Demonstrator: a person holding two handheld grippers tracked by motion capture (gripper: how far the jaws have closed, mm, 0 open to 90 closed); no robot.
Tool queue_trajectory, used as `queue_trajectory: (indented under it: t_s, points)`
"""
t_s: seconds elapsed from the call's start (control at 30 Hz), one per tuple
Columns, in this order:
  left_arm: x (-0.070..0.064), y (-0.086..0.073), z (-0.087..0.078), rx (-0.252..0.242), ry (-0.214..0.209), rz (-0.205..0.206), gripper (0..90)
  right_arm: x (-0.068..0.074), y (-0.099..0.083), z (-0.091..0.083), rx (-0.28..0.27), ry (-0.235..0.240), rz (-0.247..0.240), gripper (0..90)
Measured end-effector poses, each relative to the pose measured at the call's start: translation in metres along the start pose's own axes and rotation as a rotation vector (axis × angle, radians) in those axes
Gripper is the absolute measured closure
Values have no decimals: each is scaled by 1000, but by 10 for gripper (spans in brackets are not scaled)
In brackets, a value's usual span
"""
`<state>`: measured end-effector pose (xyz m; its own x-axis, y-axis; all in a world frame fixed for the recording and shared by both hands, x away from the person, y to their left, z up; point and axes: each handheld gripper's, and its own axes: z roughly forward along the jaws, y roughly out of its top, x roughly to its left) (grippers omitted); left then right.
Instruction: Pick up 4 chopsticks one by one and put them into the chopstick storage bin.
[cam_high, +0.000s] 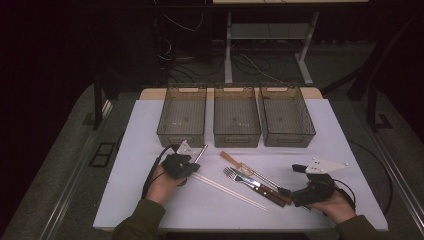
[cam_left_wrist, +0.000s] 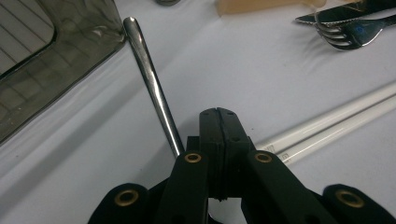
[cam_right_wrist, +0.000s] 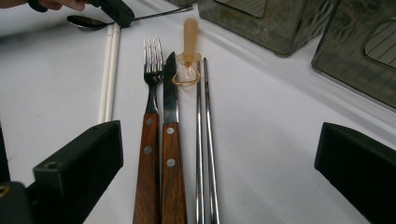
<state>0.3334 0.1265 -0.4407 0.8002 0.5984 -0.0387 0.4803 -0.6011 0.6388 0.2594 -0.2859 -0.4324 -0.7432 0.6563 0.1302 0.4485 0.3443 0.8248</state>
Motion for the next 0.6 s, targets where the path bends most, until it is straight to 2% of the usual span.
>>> queue_trajectory:
  t_s: [0.07,0.13,0.6]
  points:
    - [0,0,-1,11,-4,12,891,0,0,0,0,0,0,13]
    - [-1,0,-1,11,-9,0,891,0,0,0,0,0,0,13]
    - [-6,-4,-4,14,-39,3,891,0,0,-1,-1,-3,-3,13]
